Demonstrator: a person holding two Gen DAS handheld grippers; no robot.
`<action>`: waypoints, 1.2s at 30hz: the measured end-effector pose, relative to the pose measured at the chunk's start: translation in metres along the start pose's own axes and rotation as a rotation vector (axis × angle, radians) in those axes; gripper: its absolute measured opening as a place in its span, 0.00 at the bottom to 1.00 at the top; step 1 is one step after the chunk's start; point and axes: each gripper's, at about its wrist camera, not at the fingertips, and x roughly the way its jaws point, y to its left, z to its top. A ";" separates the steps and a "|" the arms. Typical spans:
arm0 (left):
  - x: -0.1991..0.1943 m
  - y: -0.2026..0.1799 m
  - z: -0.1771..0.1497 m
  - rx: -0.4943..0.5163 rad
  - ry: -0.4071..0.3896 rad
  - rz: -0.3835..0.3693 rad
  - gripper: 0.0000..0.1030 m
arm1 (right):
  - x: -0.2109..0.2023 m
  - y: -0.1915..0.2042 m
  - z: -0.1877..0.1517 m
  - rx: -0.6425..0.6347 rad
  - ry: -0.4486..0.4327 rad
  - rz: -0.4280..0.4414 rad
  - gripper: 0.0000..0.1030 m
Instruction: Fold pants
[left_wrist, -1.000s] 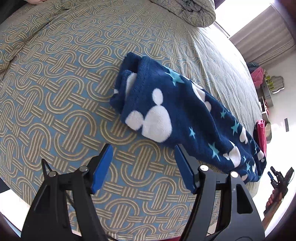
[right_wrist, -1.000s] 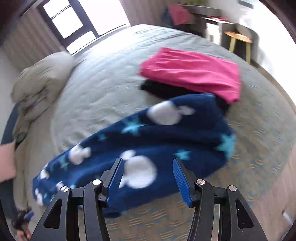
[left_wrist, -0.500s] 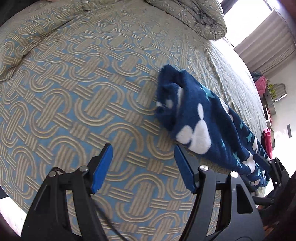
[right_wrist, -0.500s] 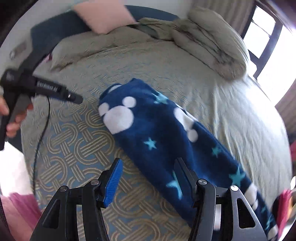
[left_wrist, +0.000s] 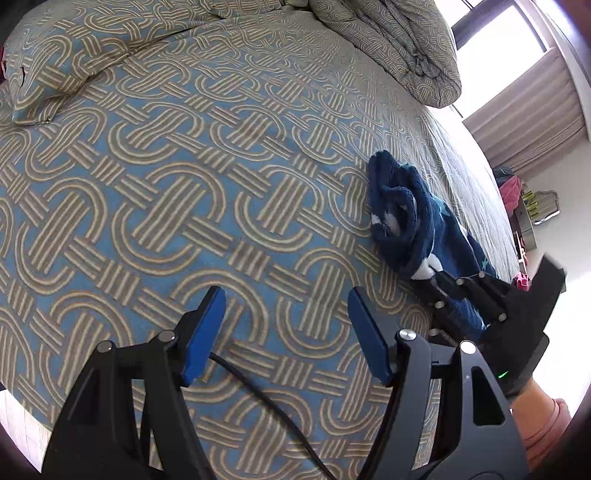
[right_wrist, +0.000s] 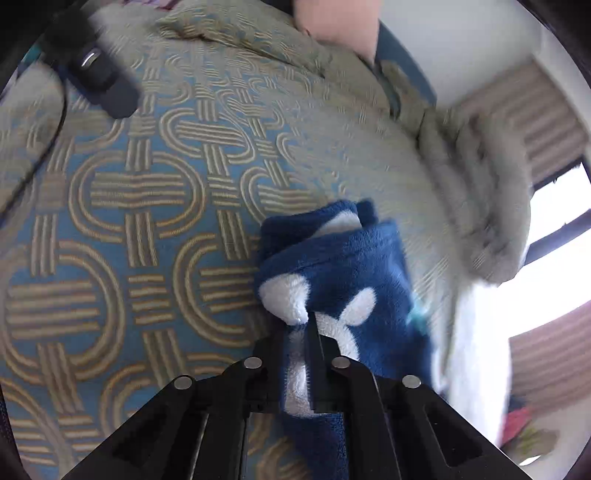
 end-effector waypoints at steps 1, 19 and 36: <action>0.000 -0.001 0.001 0.010 -0.002 -0.011 0.67 | -0.005 -0.021 0.003 0.110 -0.003 0.094 0.06; 0.081 -0.133 0.055 0.432 0.098 -0.249 0.22 | -0.044 -0.216 -0.016 0.949 -0.064 0.551 0.06; 0.062 -0.047 0.059 0.260 0.142 -0.186 0.06 | -0.026 -0.181 0.007 0.901 -0.049 0.561 0.06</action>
